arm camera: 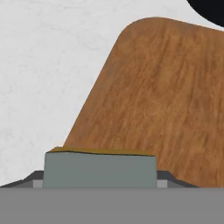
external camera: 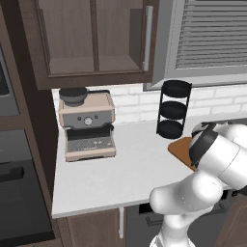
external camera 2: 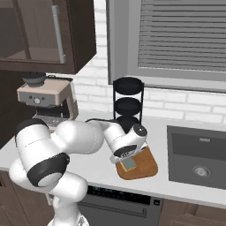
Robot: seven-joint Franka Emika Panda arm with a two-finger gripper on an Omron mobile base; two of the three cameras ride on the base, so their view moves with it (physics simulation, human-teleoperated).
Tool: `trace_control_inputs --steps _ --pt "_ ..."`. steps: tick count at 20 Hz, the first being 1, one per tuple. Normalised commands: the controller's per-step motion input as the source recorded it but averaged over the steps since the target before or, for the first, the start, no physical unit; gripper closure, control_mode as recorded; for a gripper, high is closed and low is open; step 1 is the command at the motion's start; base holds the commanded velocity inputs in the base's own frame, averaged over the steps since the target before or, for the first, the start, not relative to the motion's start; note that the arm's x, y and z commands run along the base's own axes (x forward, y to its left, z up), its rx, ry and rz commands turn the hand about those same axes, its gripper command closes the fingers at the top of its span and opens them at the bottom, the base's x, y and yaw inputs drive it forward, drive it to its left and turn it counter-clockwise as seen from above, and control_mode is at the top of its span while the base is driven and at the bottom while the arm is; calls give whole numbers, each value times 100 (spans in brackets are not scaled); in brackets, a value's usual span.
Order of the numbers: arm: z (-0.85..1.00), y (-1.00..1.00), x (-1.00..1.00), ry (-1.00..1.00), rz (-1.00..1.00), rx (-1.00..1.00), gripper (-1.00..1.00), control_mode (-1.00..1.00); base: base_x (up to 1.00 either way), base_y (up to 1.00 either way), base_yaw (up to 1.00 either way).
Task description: Pick up the sponge from the counter and clean the cutting board by briefly scrubbing or pressing down on the cutting board. Once finished, release the sponge.
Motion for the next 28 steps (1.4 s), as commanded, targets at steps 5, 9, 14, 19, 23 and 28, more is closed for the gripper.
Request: trace_control_inputs --steps 5,9,14,19,23,28 --pt "-2 58 0 0 -2 -3 100 -100 0 0 0" --pt "0 15 0 -1 -7 0 100 -100 0 0 0" --pt "0 0 0 -1 -2 -1 100 -100 0 0 0" --pt "0 -6 5 0 0 0 100 -100 0 0 0" --pt "2 -6 6 0 0 0 100 -100 0 0 0" --pt "9 -12 15 0 1 0 100 -100 0 0 0"
